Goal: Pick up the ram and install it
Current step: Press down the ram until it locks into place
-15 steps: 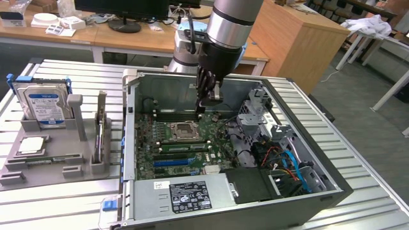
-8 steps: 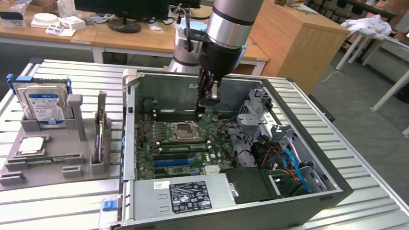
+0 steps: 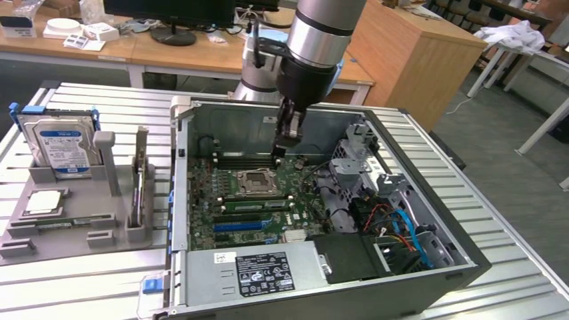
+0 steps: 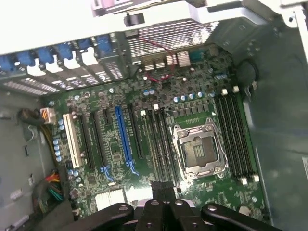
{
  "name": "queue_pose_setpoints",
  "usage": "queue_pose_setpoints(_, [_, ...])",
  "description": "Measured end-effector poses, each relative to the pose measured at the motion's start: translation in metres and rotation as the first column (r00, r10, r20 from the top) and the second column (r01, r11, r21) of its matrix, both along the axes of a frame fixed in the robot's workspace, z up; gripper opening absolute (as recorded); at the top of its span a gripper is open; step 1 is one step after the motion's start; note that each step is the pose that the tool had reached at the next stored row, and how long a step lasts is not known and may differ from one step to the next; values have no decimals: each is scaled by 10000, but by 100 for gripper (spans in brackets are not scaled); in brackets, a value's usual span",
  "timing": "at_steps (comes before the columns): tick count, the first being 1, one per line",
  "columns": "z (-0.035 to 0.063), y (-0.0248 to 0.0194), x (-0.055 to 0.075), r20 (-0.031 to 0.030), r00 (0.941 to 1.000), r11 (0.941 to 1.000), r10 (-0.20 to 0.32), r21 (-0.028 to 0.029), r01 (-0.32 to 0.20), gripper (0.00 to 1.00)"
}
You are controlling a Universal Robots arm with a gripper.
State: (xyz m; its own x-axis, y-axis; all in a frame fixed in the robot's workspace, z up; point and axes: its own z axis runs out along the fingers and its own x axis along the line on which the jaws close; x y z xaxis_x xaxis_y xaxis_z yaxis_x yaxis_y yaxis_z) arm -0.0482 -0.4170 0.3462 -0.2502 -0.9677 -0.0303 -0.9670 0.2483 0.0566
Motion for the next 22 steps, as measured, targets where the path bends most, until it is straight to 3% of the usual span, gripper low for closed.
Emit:
queue_pose_setpoints(5, [0, 0, -1, 0, 9974, 9974, -717, 1, 717, 11])
queue_pose_setpoints(10, [0, 0, -2, 0, 9901, 9901, -1406, 0, 1406, 11])
queue_pose_setpoints(17, [0, 0, -3, 0, 9704, 9704, -2416, 0, 2416, 11])
queue_pose_setpoints(22, [0, 0, -5, 0, 9505, 9505, -3106, 0, 3106, 11])
